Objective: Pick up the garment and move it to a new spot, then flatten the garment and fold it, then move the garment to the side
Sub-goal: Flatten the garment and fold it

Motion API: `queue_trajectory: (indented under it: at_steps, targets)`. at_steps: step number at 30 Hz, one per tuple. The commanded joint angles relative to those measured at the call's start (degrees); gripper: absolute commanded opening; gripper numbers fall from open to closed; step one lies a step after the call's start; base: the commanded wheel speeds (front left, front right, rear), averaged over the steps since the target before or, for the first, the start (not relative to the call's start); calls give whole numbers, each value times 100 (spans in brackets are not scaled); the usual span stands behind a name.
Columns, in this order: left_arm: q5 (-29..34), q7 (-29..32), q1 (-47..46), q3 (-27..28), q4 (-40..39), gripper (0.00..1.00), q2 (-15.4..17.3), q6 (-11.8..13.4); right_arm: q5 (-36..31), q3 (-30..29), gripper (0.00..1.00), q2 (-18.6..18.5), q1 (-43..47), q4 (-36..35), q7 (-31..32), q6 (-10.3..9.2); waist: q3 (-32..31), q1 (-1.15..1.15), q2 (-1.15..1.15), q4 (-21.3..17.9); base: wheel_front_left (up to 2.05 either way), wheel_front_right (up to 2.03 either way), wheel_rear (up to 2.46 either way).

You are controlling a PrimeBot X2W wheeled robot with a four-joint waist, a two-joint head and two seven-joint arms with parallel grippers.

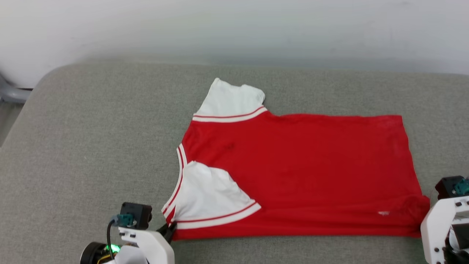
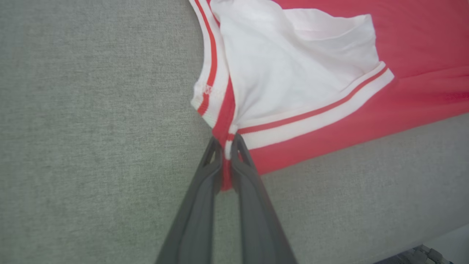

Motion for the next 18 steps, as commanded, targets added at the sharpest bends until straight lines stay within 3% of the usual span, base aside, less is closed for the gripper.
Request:
queue_trajectory:
  at_steps: [1, 9, 18]
  targets:
    - [-2, -13, 87, 13, 19, 0, 66, 42, 28, -20, 0, -106, 117, -41, 47, -11, -87, 0, 0, -30, 0, 0, 0]
    - [-56, 55, 469, -98, -64, 0, 168, 99, 72, -381, 0, -256, 786, -546, 314, -13, -300, 0, 0, -27, 0, 0, 0]
    - [-112, 28, 631, -269, 158, 0, 48, 9, -71, -699, 0, 53, 1420, -856, 516, -12, -215, 0, 0, -98, 0, 0, 0]
